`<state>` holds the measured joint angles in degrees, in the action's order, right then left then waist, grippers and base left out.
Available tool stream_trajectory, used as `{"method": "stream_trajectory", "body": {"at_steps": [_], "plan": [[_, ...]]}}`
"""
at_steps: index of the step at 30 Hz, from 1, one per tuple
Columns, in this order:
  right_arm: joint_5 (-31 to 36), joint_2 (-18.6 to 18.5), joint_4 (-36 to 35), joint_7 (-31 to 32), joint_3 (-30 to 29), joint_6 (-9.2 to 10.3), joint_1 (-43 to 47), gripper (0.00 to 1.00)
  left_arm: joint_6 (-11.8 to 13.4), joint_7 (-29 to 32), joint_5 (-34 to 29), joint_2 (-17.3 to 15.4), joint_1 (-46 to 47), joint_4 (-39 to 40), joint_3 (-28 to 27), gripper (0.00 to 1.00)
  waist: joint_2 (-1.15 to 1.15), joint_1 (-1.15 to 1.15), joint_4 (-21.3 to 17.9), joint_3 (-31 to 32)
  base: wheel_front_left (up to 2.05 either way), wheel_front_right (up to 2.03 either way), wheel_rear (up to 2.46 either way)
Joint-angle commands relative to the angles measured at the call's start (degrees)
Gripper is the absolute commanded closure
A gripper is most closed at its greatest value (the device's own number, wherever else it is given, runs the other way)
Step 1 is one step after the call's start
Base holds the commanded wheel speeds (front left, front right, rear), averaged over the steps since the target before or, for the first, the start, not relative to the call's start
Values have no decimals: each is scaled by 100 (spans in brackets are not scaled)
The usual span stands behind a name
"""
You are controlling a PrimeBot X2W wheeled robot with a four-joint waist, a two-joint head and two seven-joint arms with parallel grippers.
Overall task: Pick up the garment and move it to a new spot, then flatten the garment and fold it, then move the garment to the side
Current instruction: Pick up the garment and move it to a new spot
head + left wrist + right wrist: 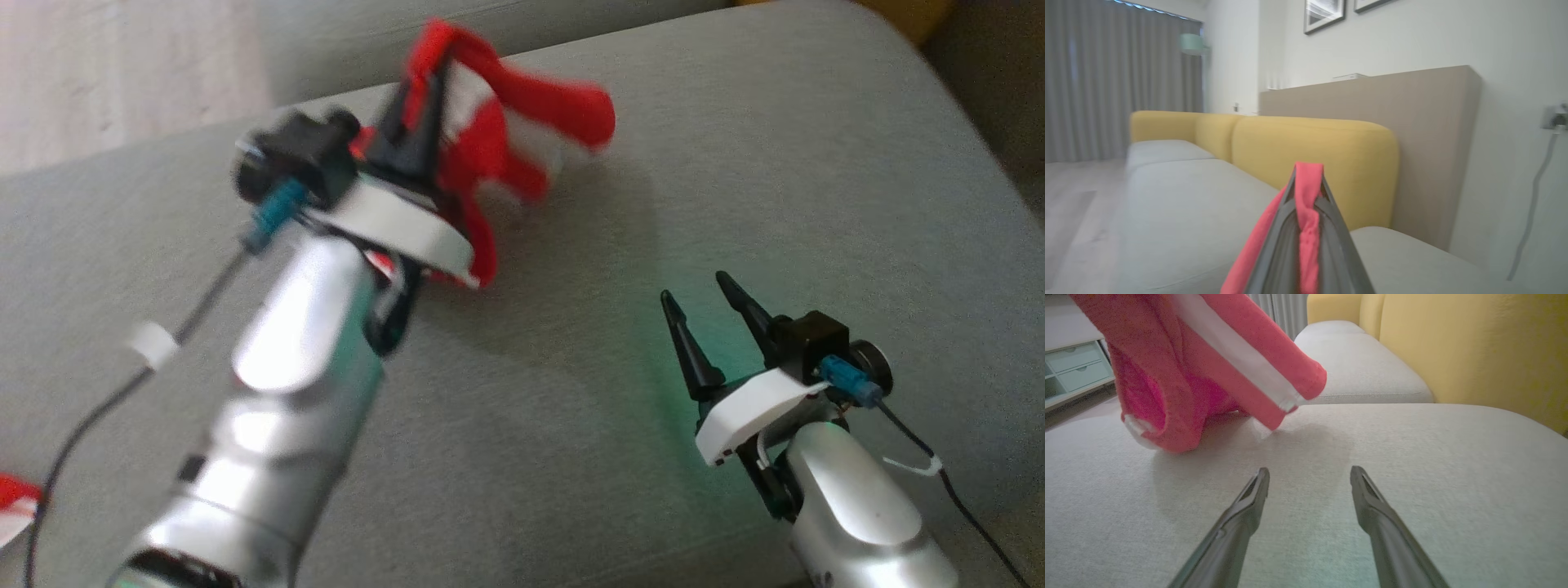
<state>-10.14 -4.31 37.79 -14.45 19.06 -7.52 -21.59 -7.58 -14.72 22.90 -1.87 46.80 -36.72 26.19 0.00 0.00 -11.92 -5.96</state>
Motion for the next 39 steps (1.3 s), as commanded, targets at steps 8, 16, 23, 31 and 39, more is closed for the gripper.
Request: {"method": "stream_trajectory", "body": {"at_steps": [8,16,23,31,39], "plan": [[-75,96,-128,-55,191,3,122,0,139,-28,491,-102,-914,339,675,100,0,0,-528,235,0,0,0],[-72,71,-137,-55,-23,3,269,0,531,-28,43,-215,-2180,401,-132,0,0,0,-159,327,0,0,0],[-40,54,-192,-55,-307,3,399,0,696,-28,-404,-296,-3331,938,-1274,0,0,0,321,368,0,0,0],[-10,66,-246,-55,-645,3,598,0,526,-28,-885,-142,-4354,1435,-2222,0,0,0,704,403,0,0,0],[45,73,-208,-55,-693,3,683,0,460,-28,-809,-103,-4494,1535,-2219,0,0,0,770,388,0,0,0]]}}
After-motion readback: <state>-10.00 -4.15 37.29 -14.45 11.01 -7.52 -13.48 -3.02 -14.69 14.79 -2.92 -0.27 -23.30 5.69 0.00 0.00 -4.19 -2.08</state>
